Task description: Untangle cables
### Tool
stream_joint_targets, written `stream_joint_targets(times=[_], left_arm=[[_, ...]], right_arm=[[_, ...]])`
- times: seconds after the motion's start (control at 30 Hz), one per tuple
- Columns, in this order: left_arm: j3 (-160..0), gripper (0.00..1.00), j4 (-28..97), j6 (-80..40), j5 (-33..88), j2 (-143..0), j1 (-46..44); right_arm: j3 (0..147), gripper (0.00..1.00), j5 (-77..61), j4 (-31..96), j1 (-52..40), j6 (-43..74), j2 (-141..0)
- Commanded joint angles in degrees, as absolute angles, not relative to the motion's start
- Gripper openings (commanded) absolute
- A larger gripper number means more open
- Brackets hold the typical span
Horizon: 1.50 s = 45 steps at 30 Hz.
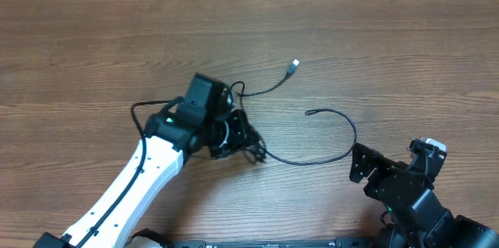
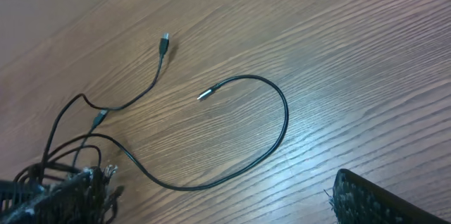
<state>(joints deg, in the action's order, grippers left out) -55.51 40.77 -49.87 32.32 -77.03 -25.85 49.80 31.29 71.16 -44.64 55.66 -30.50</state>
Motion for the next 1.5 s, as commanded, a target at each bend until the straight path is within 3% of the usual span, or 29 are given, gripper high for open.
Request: stream_joint_targets(times=[0.0,0.17,0.27,0.43,0.83,0.93,1.1,1.2,1.3,1.4,1.47], left_arm=[[-56.0,0.04,33.6,-56.5,33.7,-76.1,-31.1],[-56.0,0.05,25.3,-57.1,24.1,-76.1,-38.5],[-56.0,0.04,25.3,-57.5,12.0,-76.2,-43.5],[-56.0,0.04,24.5,-57.5,2.3,-77.9,-48.1],[-56.0,0.04,23.3,-56.3,3.5,-83.3,-49.2],[-56.0,0.04,23.3,-50.6,7.7,-83.3,-49.1],[-56.0,0.04,24.5,-22.2,22.3,-83.3,-49.5],[-56.0,0.11,29.5,-12.1,26.1,-83.3,-49.6],[-56.0,0.16,36.6,-7.4,18.7,-83.3,-49.5],[-56.0,0.04,40.9,-7.5,6.4,-83.3,-49.5],[-56.0,0.04,40.6,-8.5,0.9,-83.3,-49.5]], right_arm=[[51.2,1.00,31.2,70.9,-44.6,55.4,-30.3],[51.2,1.00,31.2,70.8,-44.6,55.4,-30.3],[51.2,1.00,31.2,70.8,-44.6,55.4,-30.3],[51.2,1.00,31.2,70.8,-44.6,55.4,-30.3],[51.2,1.00,31.2,70.8,-44.6,55.4,-30.3],[51.2,1.00,31.2,70.8,-44.6,55.4,-30.3],[51.2,1.00,31.2,70.8,-44.6,55.4,-30.3],[51.2,1.00,31.2,70.8,-44.6,55.4,-30.3],[51.2,1.00,31.2,70.8,-44.6,55.4,-30.3],[51.2,1.00,31.2,70.8,-44.6,55.4,-30.3],[51.2,1.00,31.2,70.8,-44.6,55.4,-30.3]])
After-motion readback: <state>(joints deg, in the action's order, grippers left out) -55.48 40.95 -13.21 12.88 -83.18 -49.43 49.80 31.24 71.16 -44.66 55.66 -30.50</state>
